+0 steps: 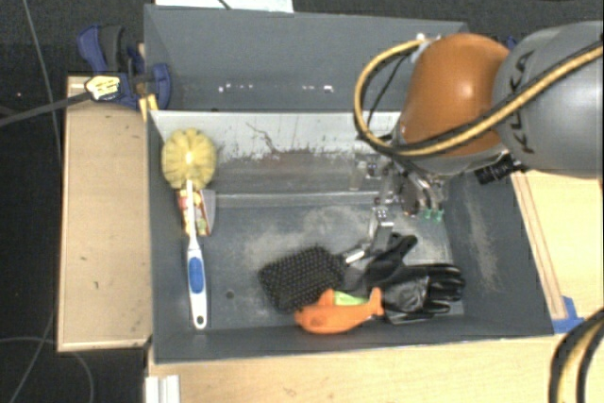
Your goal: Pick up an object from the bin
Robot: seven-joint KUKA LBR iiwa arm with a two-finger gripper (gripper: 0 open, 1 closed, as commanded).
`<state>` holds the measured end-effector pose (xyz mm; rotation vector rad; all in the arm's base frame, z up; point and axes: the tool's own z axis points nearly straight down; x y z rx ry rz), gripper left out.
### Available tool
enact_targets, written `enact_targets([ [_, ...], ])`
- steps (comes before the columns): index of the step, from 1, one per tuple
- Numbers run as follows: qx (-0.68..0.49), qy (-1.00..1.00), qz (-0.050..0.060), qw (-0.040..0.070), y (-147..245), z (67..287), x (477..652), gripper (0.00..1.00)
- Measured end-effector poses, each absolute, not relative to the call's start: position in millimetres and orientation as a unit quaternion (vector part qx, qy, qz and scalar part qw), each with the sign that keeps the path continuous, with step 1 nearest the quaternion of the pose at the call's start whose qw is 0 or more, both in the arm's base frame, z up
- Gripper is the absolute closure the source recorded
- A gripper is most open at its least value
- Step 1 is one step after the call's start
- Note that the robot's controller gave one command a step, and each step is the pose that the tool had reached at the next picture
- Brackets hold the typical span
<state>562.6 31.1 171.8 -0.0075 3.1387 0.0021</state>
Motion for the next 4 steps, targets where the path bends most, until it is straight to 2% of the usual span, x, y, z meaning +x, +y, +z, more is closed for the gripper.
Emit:
enact_targets([
  [1, -0.002, 1.0, 0.001, 0.001, 31.1, 171.8, 562.6, 0.0],
  [2, -0.031, 1.0, 0.001, 0.002, 12.9, 134.8, 482.9, 0.0],
  [3, -0.057, 0.998, 0.002, 0.003, 41.4, 130.6, 492.3, 0.0],
  [4, -0.024, 1.0, 0.001, 0.0, 20.3, 131.0, 481.5, 0.0],
])
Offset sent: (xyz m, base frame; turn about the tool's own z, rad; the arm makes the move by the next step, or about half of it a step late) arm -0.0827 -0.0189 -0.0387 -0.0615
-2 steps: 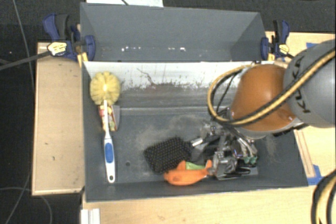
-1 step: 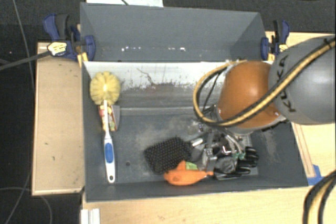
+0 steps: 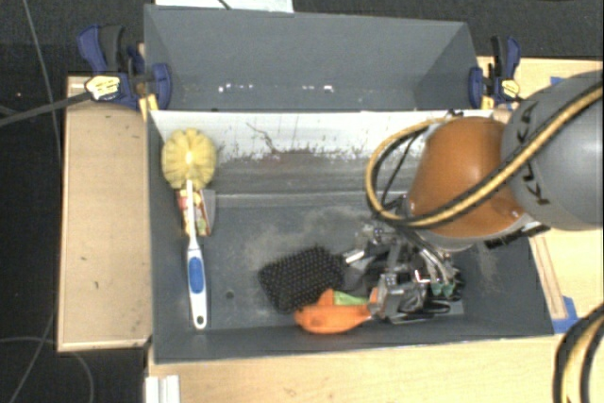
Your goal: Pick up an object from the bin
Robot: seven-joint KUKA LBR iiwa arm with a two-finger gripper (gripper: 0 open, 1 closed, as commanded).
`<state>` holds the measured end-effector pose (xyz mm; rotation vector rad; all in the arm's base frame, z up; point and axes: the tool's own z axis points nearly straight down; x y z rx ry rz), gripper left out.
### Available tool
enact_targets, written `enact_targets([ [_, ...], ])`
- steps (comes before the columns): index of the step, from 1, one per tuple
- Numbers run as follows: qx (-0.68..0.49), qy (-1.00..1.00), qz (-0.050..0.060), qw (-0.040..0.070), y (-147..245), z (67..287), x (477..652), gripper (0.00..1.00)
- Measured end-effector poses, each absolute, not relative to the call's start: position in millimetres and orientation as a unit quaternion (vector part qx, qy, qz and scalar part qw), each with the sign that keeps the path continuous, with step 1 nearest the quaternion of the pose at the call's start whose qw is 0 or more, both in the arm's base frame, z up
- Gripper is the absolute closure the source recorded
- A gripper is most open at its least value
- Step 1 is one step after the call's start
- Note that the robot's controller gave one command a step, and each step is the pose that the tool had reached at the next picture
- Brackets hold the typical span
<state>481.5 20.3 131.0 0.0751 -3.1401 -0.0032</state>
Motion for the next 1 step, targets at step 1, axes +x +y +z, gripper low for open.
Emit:
enact_targets([
  [1, 0.037, -0.999, -0.002, -0.006, 72.3, 69.1, 493.4, 0.0],
])
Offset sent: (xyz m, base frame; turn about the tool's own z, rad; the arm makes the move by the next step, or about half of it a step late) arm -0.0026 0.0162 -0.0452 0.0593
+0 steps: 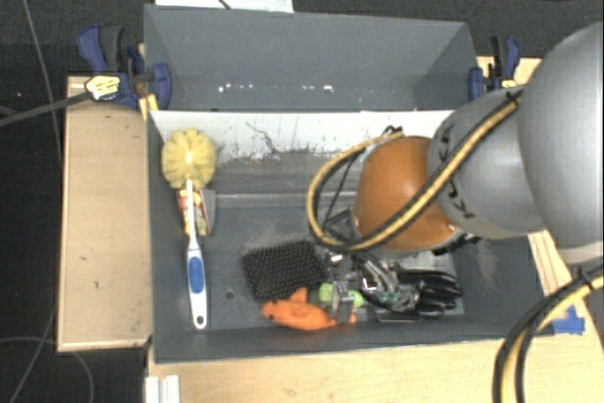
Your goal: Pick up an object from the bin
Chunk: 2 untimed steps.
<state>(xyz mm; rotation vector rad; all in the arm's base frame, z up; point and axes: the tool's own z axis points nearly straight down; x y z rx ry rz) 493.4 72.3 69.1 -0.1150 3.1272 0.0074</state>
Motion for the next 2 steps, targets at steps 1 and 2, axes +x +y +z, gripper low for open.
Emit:
enact_targets([
  [1, 0.0, 1.0, 0.003, 0.002, 41.3, 85.6, 482.1, 0.0],
  [2, -0.044, 0.999, 0.004, 0.012, 77.2, 172.6, 513.4, 0.0],
])
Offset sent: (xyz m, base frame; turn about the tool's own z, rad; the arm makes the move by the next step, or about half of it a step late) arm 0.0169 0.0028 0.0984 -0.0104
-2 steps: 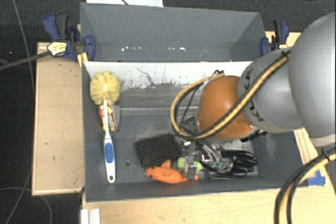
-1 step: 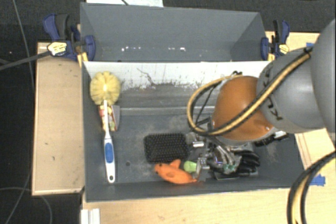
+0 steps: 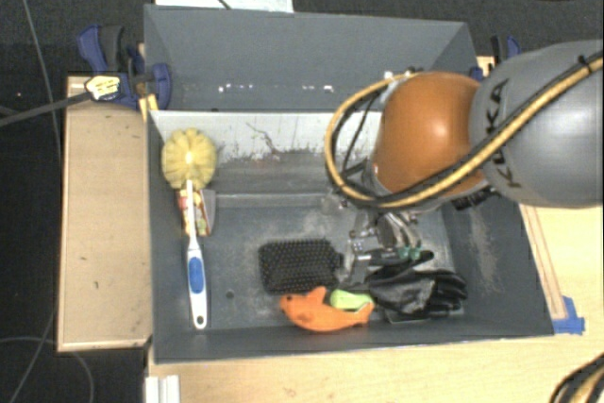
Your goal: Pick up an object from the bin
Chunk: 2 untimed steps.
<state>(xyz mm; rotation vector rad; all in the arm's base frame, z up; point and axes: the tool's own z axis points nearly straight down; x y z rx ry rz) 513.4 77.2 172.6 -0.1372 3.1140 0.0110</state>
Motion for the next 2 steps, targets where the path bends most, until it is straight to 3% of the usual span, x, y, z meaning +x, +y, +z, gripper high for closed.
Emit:
enact_targets([
  [1, 0.001, 1.0, 0.003, 0.006, 44.4, 91.8, 483.7, 0.0],
  [2, -0.03, 0.999, 0.004, 0.011, 38.3, 111.5, 496.4, 0.0],
])
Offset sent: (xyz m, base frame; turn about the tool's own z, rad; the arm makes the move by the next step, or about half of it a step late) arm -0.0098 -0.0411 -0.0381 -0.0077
